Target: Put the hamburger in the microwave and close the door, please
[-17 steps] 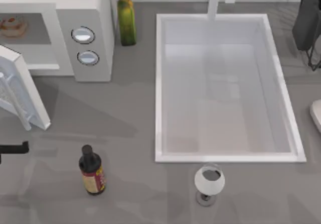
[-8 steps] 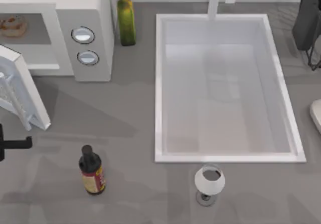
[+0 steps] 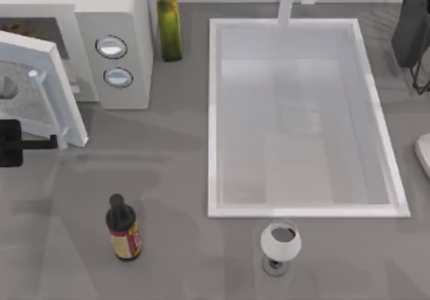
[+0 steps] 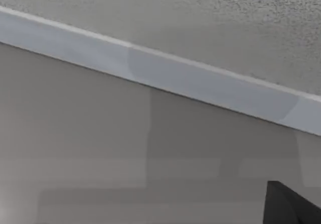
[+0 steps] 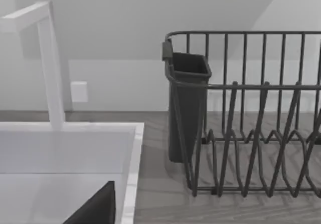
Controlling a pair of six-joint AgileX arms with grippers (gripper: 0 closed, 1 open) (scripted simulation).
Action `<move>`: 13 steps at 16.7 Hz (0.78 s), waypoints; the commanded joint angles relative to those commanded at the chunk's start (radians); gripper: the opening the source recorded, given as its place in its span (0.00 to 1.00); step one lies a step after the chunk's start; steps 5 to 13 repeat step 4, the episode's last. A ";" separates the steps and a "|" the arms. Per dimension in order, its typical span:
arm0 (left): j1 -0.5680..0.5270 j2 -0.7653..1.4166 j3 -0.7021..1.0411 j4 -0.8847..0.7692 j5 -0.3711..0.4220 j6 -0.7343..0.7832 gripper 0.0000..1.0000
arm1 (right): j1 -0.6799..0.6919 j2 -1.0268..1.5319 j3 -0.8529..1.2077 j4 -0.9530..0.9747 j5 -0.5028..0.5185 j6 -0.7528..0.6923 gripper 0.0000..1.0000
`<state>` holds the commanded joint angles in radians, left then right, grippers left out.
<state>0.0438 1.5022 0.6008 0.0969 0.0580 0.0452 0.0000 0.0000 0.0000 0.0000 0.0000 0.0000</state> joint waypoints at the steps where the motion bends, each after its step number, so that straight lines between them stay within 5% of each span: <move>1: -0.003 0.032 0.021 0.016 -0.002 -0.002 0.00 | 0.000 0.000 0.000 0.000 0.000 0.000 1.00; 13: -0.007 0.065 0.046 0.033 -0.004 -0.004 0.00 | 0.000 0.000 0.000 0.000 0.000 0.000 1.00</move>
